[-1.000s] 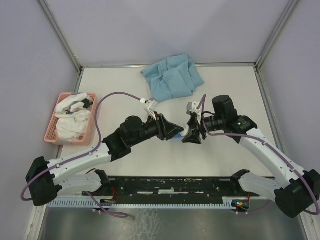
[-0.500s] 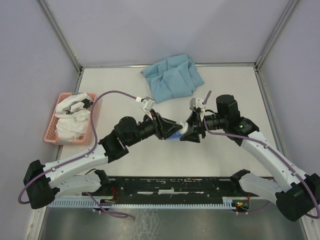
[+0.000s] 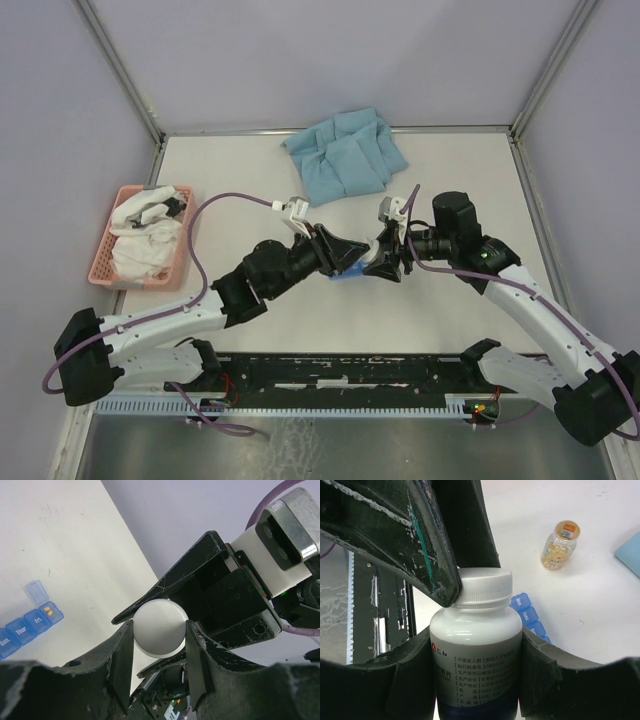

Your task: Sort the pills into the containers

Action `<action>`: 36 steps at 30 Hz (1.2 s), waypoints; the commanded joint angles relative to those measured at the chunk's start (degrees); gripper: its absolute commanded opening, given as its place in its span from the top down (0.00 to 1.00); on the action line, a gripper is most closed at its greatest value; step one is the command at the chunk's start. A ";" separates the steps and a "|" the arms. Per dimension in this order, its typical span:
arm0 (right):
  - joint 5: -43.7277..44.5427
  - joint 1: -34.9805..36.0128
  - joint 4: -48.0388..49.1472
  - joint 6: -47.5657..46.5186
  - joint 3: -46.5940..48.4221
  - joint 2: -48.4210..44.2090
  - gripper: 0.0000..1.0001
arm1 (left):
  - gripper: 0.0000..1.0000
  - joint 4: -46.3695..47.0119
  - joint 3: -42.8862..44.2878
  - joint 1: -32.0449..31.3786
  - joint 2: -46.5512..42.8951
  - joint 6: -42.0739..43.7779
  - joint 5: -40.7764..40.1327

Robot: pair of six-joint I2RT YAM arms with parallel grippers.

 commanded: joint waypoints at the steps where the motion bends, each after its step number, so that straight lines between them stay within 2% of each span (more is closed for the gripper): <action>1: 4.11 0.05 7.27 -0.86 1.74 -0.86 0.99 | 0.84 1.45 0.05 -3.44 0.91 -5.00 1.57; 6: 0.76 0.09 7.35 -0.95 1.76 -0.56 0.99 | 0.84 1.04 1.96 -3.95 3.58 -3.46 4.56; 10: -5.88 -0.41 8.23 1.38 2.02 -0.47 0.99 | 0.85 -0.04 1.53 -3.81 2.27 4.85 8.11; 14: -12.80 -1.74 12.78 6.38 1.35 -0.69 0.99 | 0.85 0.47 -0.92 -2.24 -0.52 10.79 13.95; 20: -21.04 -3.01 26.03 21.14 -0.95 -0.02 0.99 | 0.84 1.93 -3.47 2.63 -4.64 19.05 26.63; 26: -25.49 -2.98 30.45 27.42 -0.65 2.59 0.99 | 0.81 -5.20 1.05 5.77 -5.12 29.71 33.06; 29: -25.20 -2.97 31.01 28.23 -0.70 2.74 0.99 | 0.79 -5.80 1.92 8.23 -6.21 30.98 33.12; 31: -24.38 -2.95 29.11 26.42 -0.66 2.57 0.99 | 0.71 -4.83 2.50 9.41 -6.16 29.55 33.15; 36: -22.51 -2.96 19.97 17.94 1.24 2.05 0.99 | 0.31 -4.11 3.45 9.50 -5.65 23.25 28.82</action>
